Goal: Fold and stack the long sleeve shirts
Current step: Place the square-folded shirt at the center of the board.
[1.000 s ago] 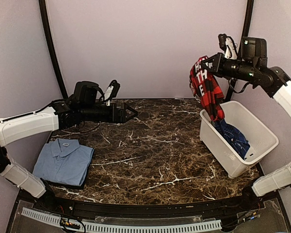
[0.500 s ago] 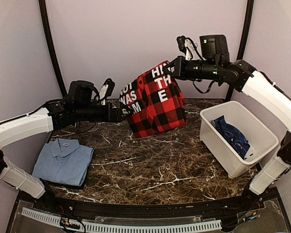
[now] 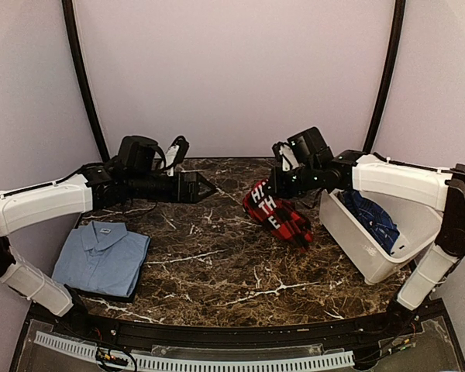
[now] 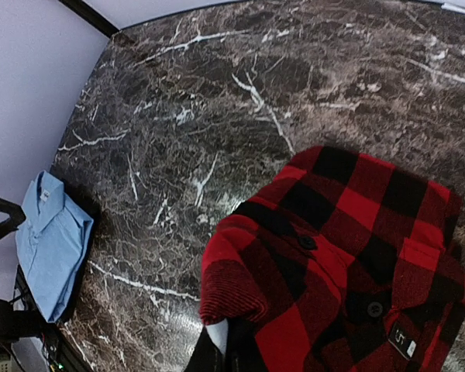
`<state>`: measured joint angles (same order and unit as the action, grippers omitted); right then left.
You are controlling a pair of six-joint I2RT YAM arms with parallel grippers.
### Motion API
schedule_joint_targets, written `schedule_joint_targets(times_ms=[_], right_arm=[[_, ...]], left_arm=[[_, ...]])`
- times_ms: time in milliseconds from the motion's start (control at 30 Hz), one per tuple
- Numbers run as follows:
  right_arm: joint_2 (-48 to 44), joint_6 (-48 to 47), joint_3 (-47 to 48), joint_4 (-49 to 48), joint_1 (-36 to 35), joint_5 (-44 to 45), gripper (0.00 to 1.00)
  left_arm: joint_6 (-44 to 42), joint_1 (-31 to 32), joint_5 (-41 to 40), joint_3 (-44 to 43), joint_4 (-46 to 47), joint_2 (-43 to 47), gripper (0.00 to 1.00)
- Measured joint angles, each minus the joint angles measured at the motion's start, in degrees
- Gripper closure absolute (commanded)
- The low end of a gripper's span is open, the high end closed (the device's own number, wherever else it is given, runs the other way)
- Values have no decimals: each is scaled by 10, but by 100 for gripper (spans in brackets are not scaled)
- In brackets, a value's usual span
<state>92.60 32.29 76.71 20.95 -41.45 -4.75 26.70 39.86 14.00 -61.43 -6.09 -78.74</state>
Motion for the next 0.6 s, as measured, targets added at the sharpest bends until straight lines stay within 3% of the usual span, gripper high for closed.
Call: schedule_joint_targets(times_ms=[100,400,600], right_arm=[[4,14,-37,-17,-11,-21,100],[24,34,-27,-72,-63,-47,100],[30,47,-31,-90,-64,-49,71]], left_arm=[[8,0,4,0,0,-18,1],[44,0,30,15,11,-69,1],[67,0,44,35,31,-75,4]])
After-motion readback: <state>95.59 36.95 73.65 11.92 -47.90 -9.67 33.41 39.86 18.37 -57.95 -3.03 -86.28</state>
